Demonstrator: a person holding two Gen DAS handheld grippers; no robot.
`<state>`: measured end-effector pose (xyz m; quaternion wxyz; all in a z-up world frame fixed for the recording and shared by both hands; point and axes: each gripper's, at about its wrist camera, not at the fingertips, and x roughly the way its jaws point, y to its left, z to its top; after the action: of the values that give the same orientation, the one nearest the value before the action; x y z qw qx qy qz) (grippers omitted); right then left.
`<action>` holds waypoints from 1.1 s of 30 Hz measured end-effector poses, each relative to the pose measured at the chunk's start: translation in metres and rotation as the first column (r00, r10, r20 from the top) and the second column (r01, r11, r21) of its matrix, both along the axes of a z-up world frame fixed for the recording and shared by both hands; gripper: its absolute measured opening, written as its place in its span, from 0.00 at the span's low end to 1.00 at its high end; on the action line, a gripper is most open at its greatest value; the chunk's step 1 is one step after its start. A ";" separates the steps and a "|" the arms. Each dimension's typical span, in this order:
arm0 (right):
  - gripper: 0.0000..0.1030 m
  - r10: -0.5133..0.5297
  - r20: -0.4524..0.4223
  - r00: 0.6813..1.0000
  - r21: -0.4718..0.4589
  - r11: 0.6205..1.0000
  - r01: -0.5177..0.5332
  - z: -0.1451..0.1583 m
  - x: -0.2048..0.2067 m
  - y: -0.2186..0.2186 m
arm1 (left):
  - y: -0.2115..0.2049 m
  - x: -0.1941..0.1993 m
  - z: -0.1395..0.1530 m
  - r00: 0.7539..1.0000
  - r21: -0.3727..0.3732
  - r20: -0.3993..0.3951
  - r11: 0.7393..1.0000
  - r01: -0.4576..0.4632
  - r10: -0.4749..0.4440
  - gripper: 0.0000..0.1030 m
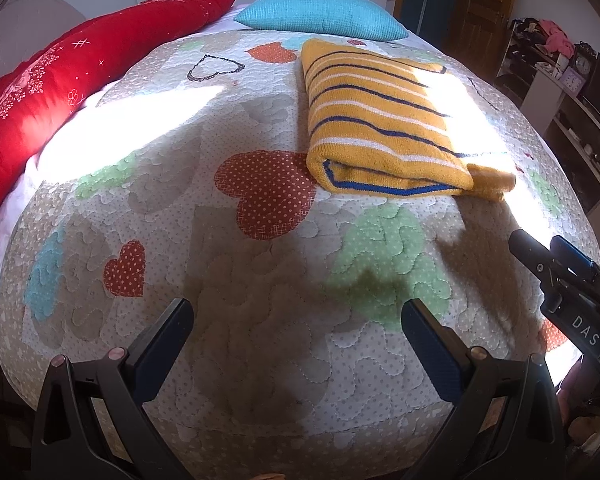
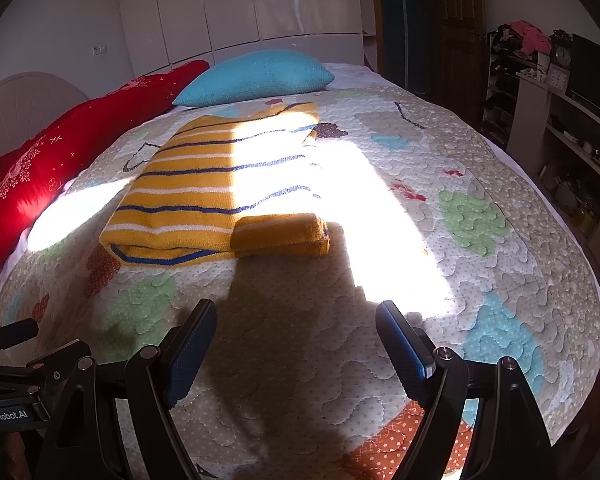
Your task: Fold small clothes
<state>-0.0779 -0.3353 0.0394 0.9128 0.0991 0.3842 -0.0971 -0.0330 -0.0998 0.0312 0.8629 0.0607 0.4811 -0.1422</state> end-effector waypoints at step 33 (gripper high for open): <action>0.83 0.006 -0.007 1.000 0.005 1.000 -0.006 -0.003 0.003 0.005 | -0.003 0.001 -0.016 0.997 -0.004 -0.069 1.000 0.029 -0.029 1.00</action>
<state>-0.0751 -0.3304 0.0369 0.9114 0.0998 0.3880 -0.0940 -0.0316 -0.1032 0.0148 0.8438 0.0615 0.5095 -0.1574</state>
